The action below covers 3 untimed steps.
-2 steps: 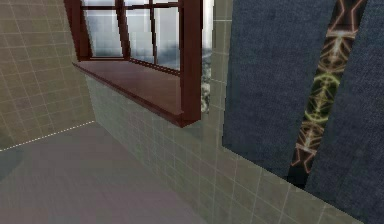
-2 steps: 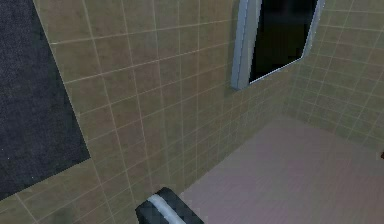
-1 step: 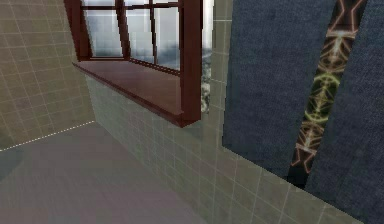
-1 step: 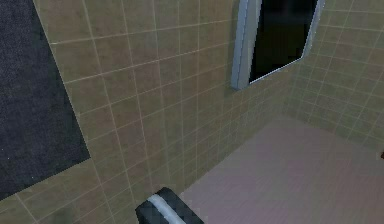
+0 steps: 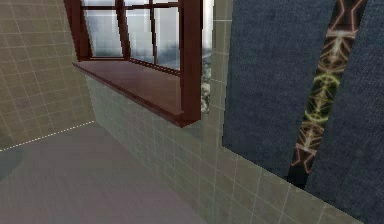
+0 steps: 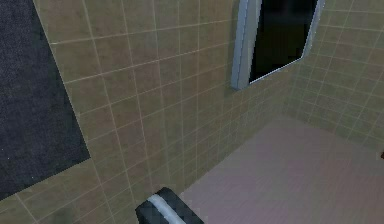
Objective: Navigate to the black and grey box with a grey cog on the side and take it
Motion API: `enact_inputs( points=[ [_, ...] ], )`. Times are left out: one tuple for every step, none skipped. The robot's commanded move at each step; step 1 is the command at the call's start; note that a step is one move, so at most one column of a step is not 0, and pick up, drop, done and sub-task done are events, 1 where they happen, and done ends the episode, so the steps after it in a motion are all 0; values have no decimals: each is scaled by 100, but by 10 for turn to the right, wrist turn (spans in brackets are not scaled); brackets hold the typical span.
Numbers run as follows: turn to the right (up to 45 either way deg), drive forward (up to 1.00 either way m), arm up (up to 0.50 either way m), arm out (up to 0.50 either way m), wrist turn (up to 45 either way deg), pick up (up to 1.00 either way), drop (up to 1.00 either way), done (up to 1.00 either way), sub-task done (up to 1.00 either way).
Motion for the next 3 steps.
enact_inputs(
  points=[
    [0, 0, 0, 0, 450, 0, 0, 0, 0],
    [0, 0, 0, 0, 450, 0, 0, 0, 0],
    [0, 0, 0, 0, 390, 0, 0, 0, 0]
  ],
)
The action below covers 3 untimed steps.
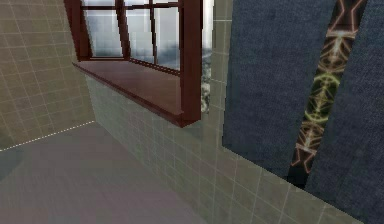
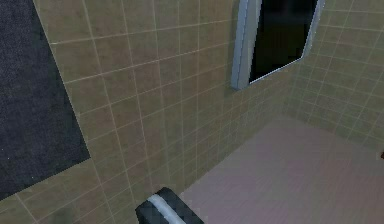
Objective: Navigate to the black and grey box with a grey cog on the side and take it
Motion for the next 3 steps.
enact_inputs(
  points=[
    [0, 0, 0, 0, 0, 100, 0, 0, 0],
    [0, 0, 10, 0, 0, 0, 0, 0, 0],
    [0, 0, 0, 0, 0, 0, 0, 100, 0]
  ],
)
